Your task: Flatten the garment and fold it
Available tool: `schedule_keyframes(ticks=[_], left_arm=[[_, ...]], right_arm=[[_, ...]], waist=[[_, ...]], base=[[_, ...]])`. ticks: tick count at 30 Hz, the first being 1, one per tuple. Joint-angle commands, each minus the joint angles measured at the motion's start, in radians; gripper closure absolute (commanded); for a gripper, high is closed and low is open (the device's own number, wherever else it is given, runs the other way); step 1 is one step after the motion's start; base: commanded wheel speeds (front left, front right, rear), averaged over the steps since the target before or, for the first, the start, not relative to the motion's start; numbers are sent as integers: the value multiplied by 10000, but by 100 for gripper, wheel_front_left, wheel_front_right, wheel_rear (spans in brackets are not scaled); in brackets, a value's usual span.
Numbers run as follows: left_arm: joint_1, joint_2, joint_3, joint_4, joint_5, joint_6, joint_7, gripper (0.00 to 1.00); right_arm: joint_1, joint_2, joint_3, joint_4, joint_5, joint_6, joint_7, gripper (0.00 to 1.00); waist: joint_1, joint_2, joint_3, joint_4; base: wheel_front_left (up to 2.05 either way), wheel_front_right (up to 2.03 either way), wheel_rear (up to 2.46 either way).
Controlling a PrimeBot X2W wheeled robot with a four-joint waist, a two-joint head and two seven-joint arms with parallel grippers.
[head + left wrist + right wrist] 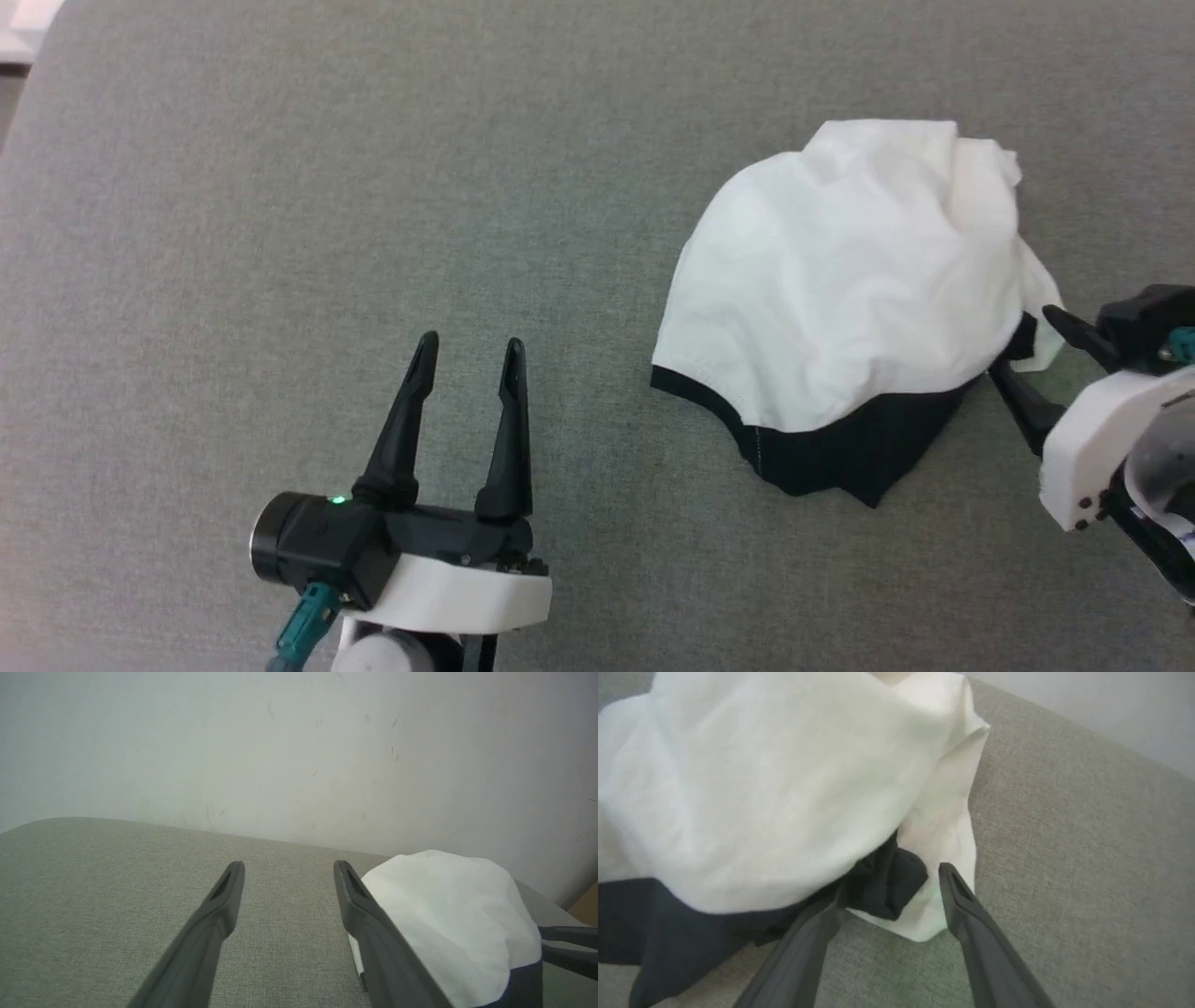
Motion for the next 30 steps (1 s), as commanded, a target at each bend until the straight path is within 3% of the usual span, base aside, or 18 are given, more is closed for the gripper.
schedule_keyframes(ticks=[1, 6, 7, 9, 15, 20, 25, 30], left_arm=[[-141, -58, 52, 21, 83, -62, -47, 0], [-255, -270, 142, 124, 225, -259, -47, 0], [-272, -303, 158, 148, 247, -287, -47, 0], [-295, -361, 201, 194, 280, -328, -47, 0], [-233, -460, 408, 385, 320, -451, -47, 0], [-79, -493, 637, 496, 314, -613, -47, 0], [239, -510, 890, 541, 308, -702, -47, 0], [524, -524, 1035, 506, 306, -788, -47, 0]], right_arm=[[-176, -76, 96, 65, 67, -19, -77, 0], [-649, -302, 912, 705, 274, -19, -276, 0], [-722, -291, 971, 840, 325, -19, -311, 52], [-845, -248, 1058, 1040, 391, -19, -386, 100], [-1032, -173, 792, 1042, 393, -19, -958, 100], [-978, -250, -100, 554, 67, -19, -1223, 100], [-377, -134, -1794, -302, -473, -19, -994, 100], [1340, 375, -3925, -1021, -1083, -19, -430, 100]], waist=[[-2, -1, 236, 189], [-2, -1, 427, 266], [-2, -1, 446, 266], [-2, -1, 462, 242], [-2, -1, 133, -22], [-2, -1, -482, -355], [-2, -1, -1018, -699], [-2, -1, -1203, -833]], base=[[0, 0, 0], [0, 0, 0], [0, 0, 0], [0, 0, 0], [0, 0, 0], [0, 0, 0], [0, 0, 0], [0, 0, 0]])
